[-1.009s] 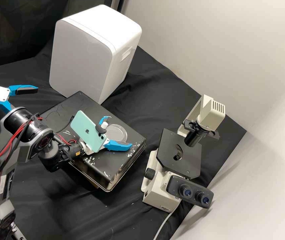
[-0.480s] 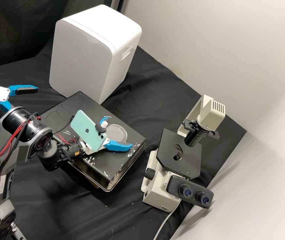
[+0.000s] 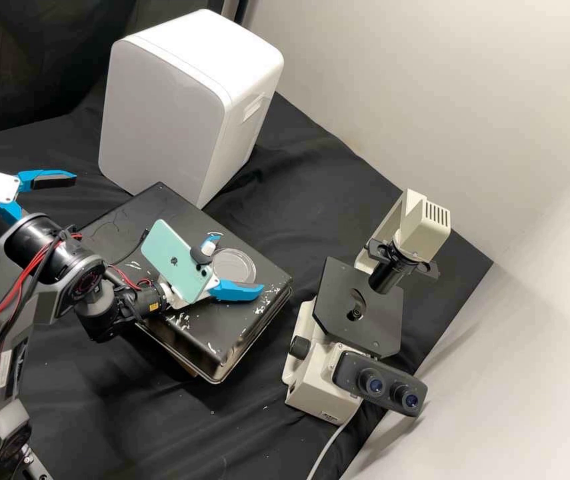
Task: Place the petri dish on the microscope
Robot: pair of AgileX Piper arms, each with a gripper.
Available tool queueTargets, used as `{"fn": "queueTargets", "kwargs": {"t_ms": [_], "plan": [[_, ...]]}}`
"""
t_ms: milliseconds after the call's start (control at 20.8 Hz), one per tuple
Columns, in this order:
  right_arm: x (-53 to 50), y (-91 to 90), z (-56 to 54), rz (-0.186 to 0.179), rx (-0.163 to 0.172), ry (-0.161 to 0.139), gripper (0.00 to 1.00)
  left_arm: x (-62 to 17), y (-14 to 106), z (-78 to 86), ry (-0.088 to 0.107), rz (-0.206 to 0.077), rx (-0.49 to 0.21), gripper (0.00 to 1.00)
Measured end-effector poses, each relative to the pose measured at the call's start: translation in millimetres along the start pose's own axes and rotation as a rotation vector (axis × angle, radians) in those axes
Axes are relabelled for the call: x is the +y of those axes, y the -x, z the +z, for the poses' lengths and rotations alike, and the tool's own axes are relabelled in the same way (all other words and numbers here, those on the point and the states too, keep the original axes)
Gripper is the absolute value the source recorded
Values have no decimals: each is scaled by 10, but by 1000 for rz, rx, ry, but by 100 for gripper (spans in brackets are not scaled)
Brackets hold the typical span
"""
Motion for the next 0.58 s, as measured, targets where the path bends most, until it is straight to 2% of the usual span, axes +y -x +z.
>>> {"fn": "queueTargets", "kwargs": {"t_ms": [577], "plan": [[1,22,11,5,2,3,0,0,0,0,0,0,0,100]]}}
